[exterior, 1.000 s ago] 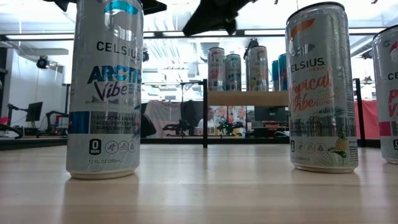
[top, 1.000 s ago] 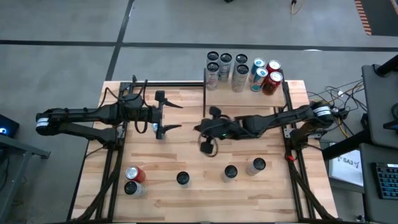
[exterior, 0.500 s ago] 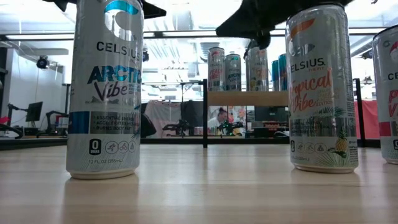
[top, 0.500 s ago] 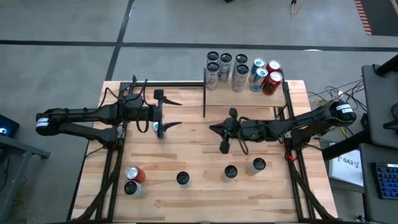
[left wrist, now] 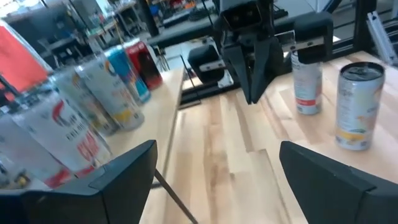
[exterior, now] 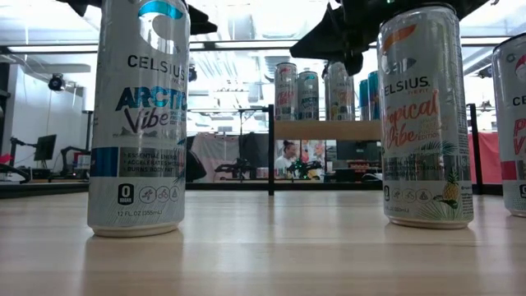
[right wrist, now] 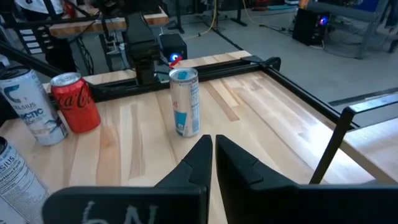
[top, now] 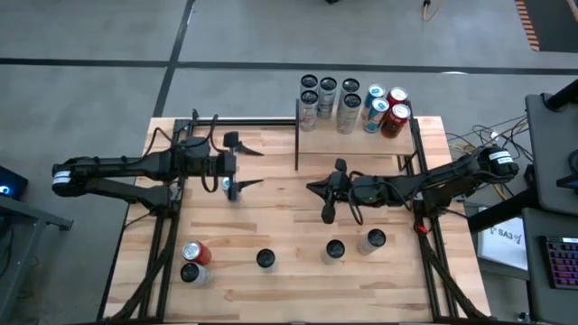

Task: Place canned beverage on shelf
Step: Put the blue soda can on the shelf aligned with the other blue soda cans

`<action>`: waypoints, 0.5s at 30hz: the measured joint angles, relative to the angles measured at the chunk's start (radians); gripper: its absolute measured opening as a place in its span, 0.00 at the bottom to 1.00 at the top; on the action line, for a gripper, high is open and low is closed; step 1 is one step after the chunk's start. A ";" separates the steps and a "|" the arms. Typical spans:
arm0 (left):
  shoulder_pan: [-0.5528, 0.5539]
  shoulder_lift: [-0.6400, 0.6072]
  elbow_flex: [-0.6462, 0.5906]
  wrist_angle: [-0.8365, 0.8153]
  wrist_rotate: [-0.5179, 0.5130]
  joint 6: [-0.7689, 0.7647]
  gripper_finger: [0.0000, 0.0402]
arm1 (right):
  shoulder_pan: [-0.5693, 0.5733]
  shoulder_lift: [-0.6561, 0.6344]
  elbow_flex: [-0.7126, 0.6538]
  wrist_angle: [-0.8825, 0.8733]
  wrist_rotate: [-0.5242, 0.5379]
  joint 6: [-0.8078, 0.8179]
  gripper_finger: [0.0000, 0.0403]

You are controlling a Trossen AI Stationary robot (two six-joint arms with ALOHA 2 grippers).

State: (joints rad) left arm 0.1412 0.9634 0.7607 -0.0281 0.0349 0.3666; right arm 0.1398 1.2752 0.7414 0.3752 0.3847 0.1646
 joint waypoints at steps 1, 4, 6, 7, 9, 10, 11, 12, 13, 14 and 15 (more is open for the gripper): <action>0.000 0.000 0.000 -0.006 0.000 -0.017 0.80 | 0.000 0.000 0.000 -0.001 0.000 0.001 0.03; -0.001 0.000 0.000 -0.033 0.002 -0.062 0.80 | 0.000 0.001 0.000 -0.005 0.000 0.003 0.03; -0.002 0.000 -0.002 -0.045 0.002 -0.088 0.80 | 0.000 0.001 0.000 -0.004 0.000 0.002 0.03; -0.002 0.000 -0.002 -0.050 0.003 -0.103 0.80 | 0.000 0.001 0.000 -0.004 0.000 0.003 0.03; -0.003 0.000 -0.002 -0.068 0.004 -0.142 0.80 | 0.000 0.002 0.000 -0.005 0.000 0.005 0.03; -0.003 0.000 -0.002 -0.083 0.003 -0.172 0.80 | 0.000 0.002 -0.001 -0.007 0.000 0.014 0.03; -0.003 0.000 -0.002 -0.101 0.003 -0.205 0.80 | 0.000 0.002 -0.002 -0.011 0.000 0.026 0.03; -0.003 0.000 -0.002 -0.125 0.003 -0.234 0.80 | 0.000 0.002 -0.002 -0.021 0.000 0.033 0.03; -0.003 -0.001 -0.002 -0.153 0.003 -0.264 0.80 | 0.000 0.002 -0.003 -0.034 0.000 0.044 0.03; -0.004 -0.001 -0.002 -0.185 0.003 -0.294 0.80 | 0.000 0.002 -0.003 -0.043 0.000 0.048 0.03; -0.004 -0.001 -0.002 -0.218 0.003 -0.324 0.80 | 0.000 0.002 -0.003 -0.048 0.000 0.049 0.03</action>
State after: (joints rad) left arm 0.1375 0.9623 0.7586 -0.2466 0.0380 0.0429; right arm 0.1398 1.2774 0.7380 0.3270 0.3847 0.2140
